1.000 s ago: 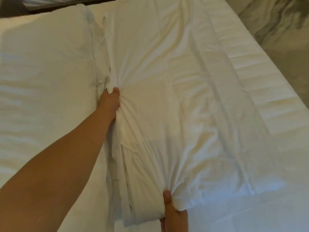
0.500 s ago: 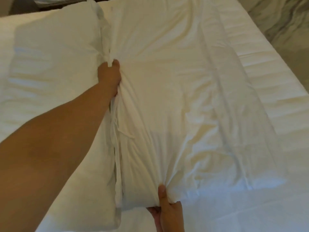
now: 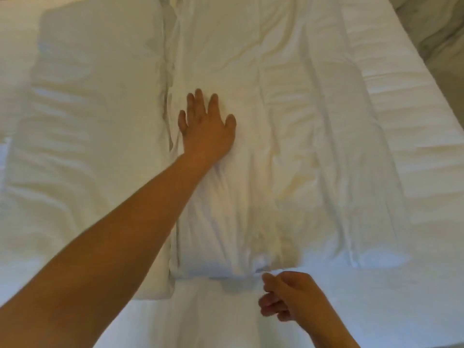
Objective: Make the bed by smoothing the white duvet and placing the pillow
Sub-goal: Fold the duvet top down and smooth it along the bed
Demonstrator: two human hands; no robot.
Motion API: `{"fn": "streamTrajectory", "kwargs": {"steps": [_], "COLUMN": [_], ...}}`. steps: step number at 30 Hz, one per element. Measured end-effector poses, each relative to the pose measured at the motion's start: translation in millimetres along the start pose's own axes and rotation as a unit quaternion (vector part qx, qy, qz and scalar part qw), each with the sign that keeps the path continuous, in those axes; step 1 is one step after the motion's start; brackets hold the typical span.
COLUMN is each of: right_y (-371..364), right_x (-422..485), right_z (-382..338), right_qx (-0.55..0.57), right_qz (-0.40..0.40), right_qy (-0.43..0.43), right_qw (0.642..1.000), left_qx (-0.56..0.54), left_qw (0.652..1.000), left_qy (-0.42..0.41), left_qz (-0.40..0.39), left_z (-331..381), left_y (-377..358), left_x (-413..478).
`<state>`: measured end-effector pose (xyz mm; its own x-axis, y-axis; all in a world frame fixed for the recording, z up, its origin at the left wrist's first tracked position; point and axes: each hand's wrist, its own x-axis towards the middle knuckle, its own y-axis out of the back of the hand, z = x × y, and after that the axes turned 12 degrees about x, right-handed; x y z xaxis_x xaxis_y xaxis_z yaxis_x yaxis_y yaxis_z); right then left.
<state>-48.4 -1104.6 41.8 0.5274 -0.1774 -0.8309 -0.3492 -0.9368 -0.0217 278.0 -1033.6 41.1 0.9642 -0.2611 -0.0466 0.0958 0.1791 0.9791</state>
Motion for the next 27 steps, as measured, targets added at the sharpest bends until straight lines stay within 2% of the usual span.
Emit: {"fn": "streamTrajectory", "kwargs": {"steps": [1,2,4,6,7,9,11,13,16,18,21,25,27], "right_y": [17,34,70,110,128,164,189,203,209,213,215,210,207], "right_x": [-10,-18,-18,5,22,63,97,114,119,118,117,111,101], "right_z": [-13,-26,-53,-72,-79,-88,-91,-88,-84,-84,-85,-86,-88], "right_qx": [-0.01,-0.015,-0.032,-0.074,-0.101,-0.128,-0.049,0.042,0.078,0.086,0.087,0.114,0.143], "right_qz": [0.042,0.116,0.273,0.358,0.372,0.336,0.239,0.137,0.073,0.056,0.055,0.052,0.054], "right_qy": [0.031,0.083,0.21,0.281,0.281,0.218,0.121,0.054,0.049,0.042,0.037,0.061,0.071], "right_qw": [0.999,0.99,0.938,0.888,0.879,0.908,0.962,0.988,0.993,0.994,0.994,0.99,0.986], "left_qx": [0.002,0.013,0.021,0.021,0.025,0.035,0.042,0.055,0.114,0.128,0.095,0.071,0.066], "left_qw": [1.0,0.999,0.998,0.997,0.997,0.997,0.997,0.996,0.992,0.988,0.98,0.98,0.984], "left_qy": [-0.011,-0.016,-0.005,0.005,0.007,0.014,0.02,0.026,0.028,0.08,0.161,0.162,0.153], "left_qz": [-0.019,-0.034,-0.058,-0.07,-0.071,-0.073,-0.068,-0.061,-0.046,-0.039,-0.069,-0.09,-0.069], "left_z": [4,4,-4,-19,-27,-36,-39,-34,-43,-69,-101,-99,-92], "left_y": [-14,-32,-62,-78,-80,-80,-79,-80,-78,-77,-82,-81,-74], "left_x": [-17,-35,-64,-77,-79,-79,-83,-88,-97,-112,-143,-143,-135]}}
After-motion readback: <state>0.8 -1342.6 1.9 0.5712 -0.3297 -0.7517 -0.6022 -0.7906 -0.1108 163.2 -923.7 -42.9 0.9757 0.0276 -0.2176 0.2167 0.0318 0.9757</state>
